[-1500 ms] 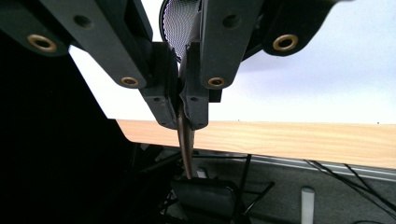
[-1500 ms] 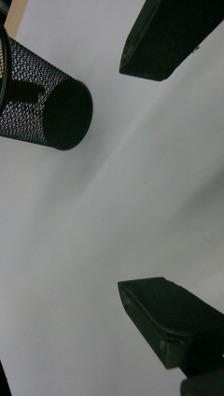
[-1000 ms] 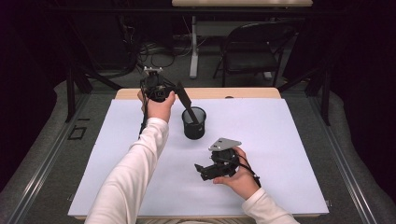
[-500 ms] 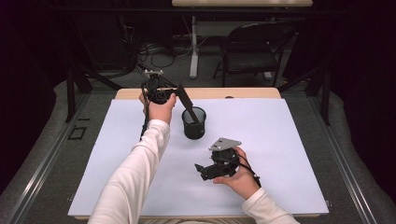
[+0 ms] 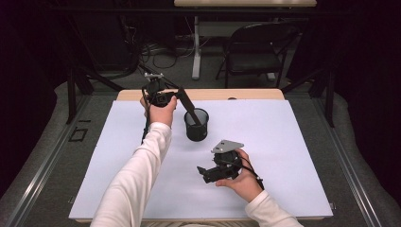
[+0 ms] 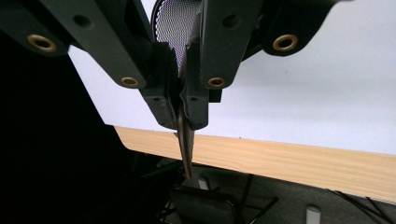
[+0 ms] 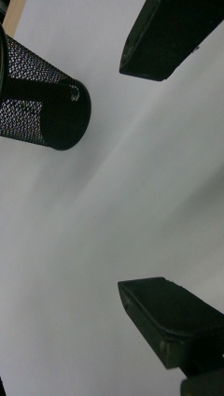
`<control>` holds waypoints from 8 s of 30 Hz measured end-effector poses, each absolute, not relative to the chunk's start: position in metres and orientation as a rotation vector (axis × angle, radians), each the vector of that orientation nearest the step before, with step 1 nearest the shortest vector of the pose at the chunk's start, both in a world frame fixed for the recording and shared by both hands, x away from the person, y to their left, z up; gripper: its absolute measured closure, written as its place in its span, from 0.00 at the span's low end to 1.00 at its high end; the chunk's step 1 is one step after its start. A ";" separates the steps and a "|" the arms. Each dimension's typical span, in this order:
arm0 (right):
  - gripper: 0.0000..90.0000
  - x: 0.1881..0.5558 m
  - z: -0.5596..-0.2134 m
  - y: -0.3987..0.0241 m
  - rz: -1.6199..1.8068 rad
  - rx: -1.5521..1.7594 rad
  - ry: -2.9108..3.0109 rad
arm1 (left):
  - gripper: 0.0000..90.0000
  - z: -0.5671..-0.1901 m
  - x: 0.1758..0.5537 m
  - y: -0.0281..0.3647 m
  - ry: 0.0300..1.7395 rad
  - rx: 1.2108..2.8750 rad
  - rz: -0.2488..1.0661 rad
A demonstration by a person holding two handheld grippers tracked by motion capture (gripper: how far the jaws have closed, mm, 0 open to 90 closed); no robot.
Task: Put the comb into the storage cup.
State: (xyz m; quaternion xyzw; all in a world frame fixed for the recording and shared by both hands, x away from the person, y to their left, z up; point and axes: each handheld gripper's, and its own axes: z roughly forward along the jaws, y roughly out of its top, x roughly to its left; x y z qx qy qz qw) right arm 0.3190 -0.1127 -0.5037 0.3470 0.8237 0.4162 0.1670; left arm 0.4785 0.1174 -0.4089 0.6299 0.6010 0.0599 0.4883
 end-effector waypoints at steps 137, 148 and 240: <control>0.00 0.322 -0.504 -0.123 1.174 1.038 2.318 | 0.35 -0.397 0.460 0.165 1.236 1.850 0.431; 0.00 0.322 -0.504 -0.122 1.177 1.032 2.323 | 0.35 -0.395 0.453 0.170 1.193 1.942 0.443; 0.00 0.309 -0.466 -0.175 1.201 1.101 2.201 | 0.18 -0.392 0.362 0.192 0.866 1.923 0.264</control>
